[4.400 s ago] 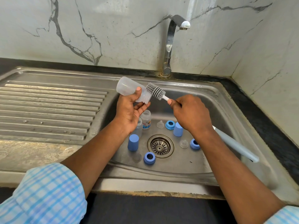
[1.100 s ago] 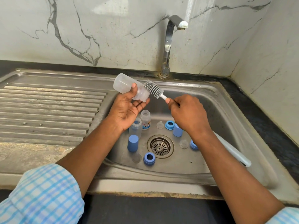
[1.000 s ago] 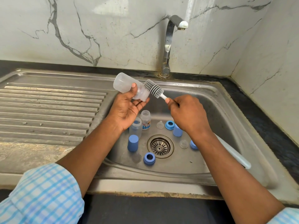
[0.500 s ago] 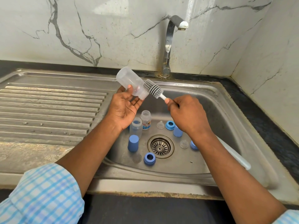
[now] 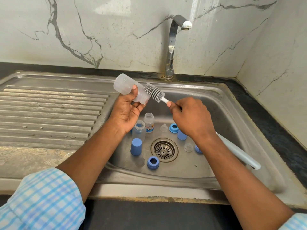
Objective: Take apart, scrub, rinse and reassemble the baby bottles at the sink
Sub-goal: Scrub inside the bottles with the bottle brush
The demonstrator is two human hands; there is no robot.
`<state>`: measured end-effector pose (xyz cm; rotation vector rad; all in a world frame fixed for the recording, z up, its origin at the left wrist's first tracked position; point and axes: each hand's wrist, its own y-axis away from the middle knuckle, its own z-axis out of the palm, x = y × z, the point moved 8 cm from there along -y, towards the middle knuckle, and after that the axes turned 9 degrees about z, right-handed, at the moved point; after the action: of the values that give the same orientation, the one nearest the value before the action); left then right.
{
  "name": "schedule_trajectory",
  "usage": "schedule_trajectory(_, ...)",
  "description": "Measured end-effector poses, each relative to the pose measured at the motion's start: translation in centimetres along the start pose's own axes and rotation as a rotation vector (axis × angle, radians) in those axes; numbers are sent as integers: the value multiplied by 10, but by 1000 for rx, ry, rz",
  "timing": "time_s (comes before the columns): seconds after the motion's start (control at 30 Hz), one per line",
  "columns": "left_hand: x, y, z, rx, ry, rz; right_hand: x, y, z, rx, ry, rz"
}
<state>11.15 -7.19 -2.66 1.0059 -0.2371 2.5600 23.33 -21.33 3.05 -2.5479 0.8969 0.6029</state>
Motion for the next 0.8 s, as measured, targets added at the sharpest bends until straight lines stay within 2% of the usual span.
schedule_trajectory(0.23,1,-2,0,-27,-44,19,4,-5,-2,4,-33,57)
schedule_trajectory(0.4,8,-5,0,-44,-28,49,-7,5,3,-31,-15,-10)
schedule_trajectory(0.8,0,1,4,-37,-13,-20,0,-2,2,48,-38,87)
